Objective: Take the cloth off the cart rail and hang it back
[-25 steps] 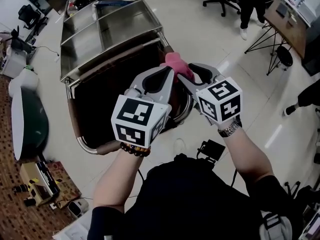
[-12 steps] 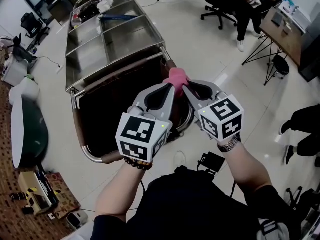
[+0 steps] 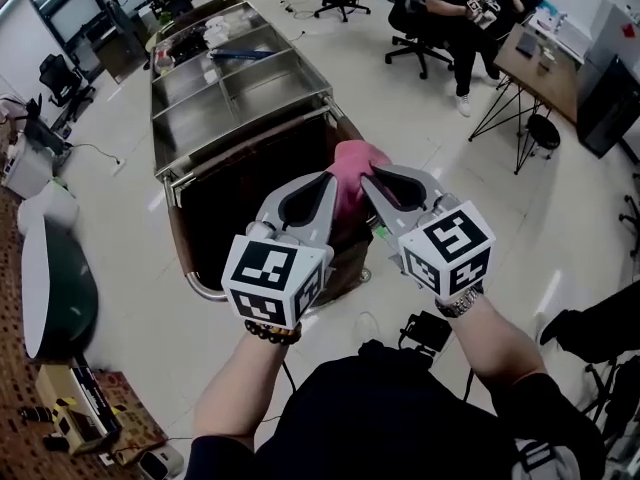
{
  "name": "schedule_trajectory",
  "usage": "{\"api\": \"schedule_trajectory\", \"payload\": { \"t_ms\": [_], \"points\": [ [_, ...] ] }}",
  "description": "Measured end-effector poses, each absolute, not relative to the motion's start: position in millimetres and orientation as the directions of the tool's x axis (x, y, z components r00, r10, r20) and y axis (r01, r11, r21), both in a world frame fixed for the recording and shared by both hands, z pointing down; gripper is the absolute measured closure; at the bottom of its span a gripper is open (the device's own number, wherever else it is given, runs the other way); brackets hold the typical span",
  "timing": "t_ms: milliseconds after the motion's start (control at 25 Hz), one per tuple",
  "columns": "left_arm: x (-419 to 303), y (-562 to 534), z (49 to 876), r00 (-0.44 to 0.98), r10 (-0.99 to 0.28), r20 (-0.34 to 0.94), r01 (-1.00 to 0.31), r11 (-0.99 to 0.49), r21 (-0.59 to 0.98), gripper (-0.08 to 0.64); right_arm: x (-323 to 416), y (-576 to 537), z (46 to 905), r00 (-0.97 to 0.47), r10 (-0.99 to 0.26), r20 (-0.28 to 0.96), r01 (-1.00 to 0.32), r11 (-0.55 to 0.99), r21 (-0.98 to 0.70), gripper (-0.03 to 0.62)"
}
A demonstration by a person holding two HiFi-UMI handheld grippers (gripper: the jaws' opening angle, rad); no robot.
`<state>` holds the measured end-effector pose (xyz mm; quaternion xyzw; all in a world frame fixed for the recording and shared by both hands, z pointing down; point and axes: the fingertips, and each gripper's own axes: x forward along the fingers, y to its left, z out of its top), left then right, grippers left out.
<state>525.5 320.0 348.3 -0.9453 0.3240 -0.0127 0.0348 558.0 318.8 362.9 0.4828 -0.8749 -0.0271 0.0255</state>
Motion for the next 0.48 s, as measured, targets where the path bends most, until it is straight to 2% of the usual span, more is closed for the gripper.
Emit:
{"api": "schedule_trajectory", "payload": {
  "t_ms": [480],
  "points": [
    [434,419,316,0.779,-0.618,-0.102,-0.626,-0.773,-0.098,0.557,475,442,290,-0.515,-0.845,-0.145,-0.856,0.498,0.142,0.552]
  ]
}}
